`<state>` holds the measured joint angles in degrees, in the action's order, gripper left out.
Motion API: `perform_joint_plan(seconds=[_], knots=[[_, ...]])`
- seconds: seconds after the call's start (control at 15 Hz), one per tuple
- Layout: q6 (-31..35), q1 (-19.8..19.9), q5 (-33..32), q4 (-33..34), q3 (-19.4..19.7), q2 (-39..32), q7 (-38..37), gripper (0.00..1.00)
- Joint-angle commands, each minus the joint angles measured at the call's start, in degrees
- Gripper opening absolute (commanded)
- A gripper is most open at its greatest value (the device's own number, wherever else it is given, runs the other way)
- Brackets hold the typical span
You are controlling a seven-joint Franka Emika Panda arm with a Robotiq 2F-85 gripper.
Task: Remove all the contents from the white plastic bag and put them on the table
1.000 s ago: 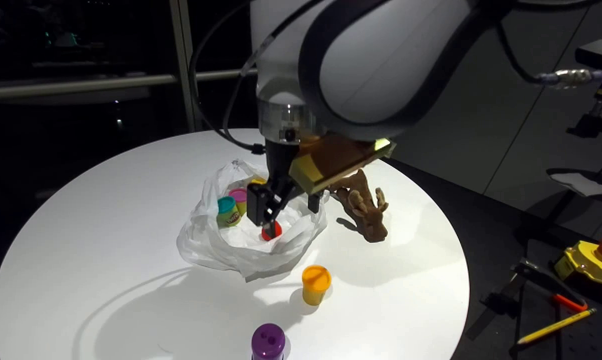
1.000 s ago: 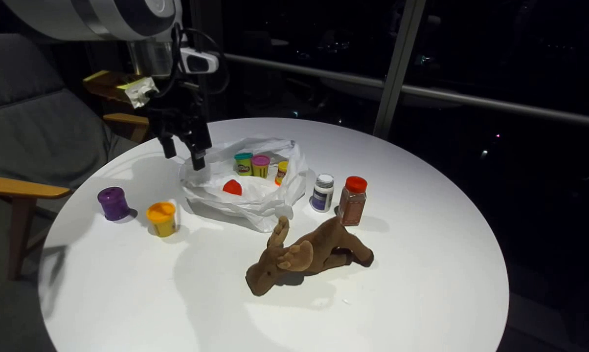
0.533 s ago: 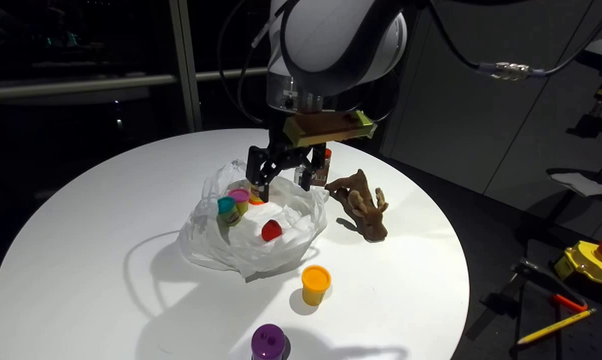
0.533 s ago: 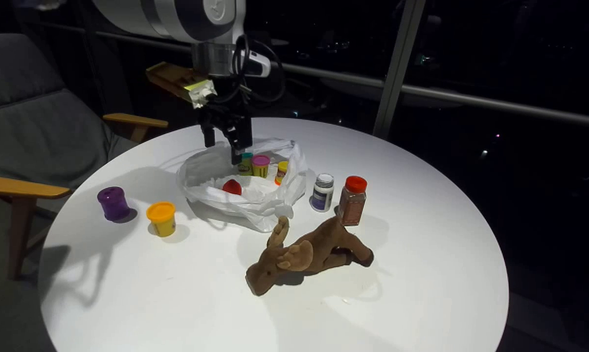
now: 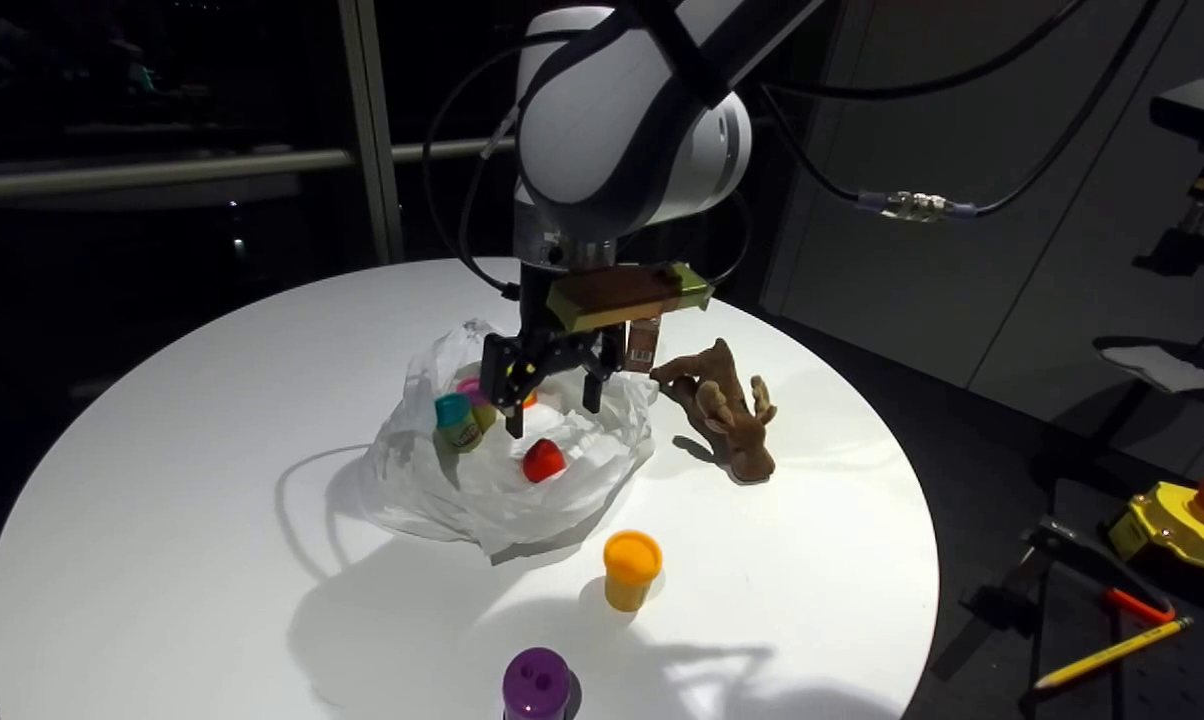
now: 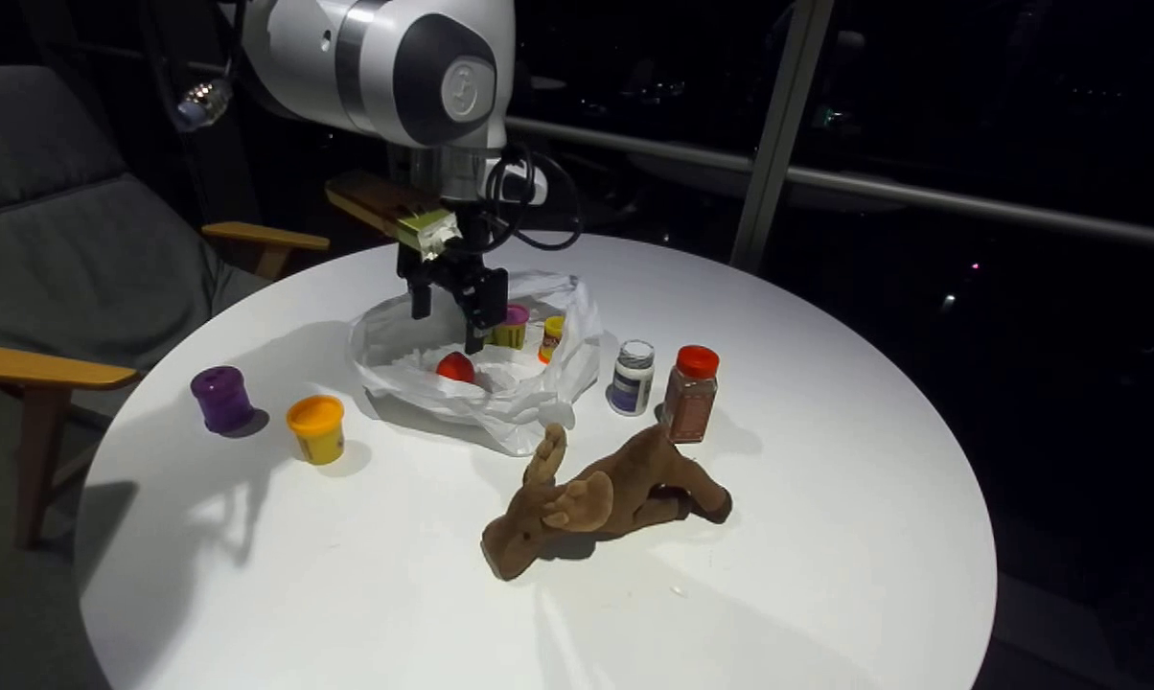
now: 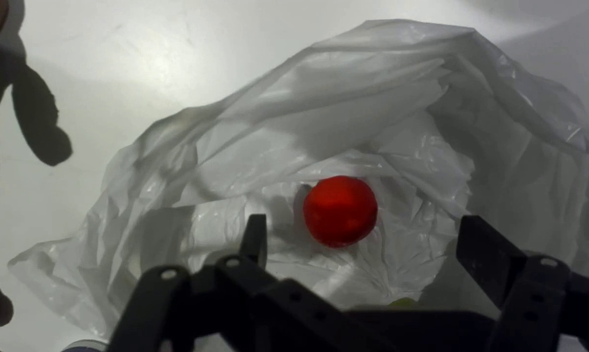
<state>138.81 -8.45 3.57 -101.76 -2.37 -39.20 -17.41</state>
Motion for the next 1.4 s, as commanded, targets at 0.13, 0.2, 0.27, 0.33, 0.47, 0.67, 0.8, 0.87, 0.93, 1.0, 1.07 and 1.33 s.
perform_joint_plan(seconds=[0.13,0.2,0.27,0.33,0.47,0.67,0.8,0.87,0.93,1.0,1.07,1.33], knots=[[0.3,-2.3,-1.8,4.5,1.3,-4.2,0.1,1.0],[0.1,-2.3,-1.8,5.0,1.2,-4.9,0.3,1.0],[0.1,-2.6,-2.0,5.2,1.3,-5.4,0.4,1.0],[-0.2,-2.7,-2.1,5.7,1.4,-6.1,0.4,1.0],[-0.2,-3.3,-2.8,6.2,1.9,-6.9,0.1,1.0],[0.4,-4.5,-4.7,7.4,3.4,-8.3,-0.6,1.0],[0.3,-5.0,-5.9,8.3,4.1,-9.3,-0.8,1.0],[0.2,-5.1,-6.2,8.6,4.3,-9.6,-0.8,0.97],[0.0,-5.1,-6.3,9.0,4.4,-9.8,-0.7,0.75],[-0.3,-5.0,-6.2,9.2,4.3,-9.9,-0.7,0.73],[-0.3,-5.0,-6.2,9.5,4.3,-10.1,-0.7,0.71],[-0.1,-5.0,-5.6,8.7,4.1,-8.4,-1.2,0.37]])
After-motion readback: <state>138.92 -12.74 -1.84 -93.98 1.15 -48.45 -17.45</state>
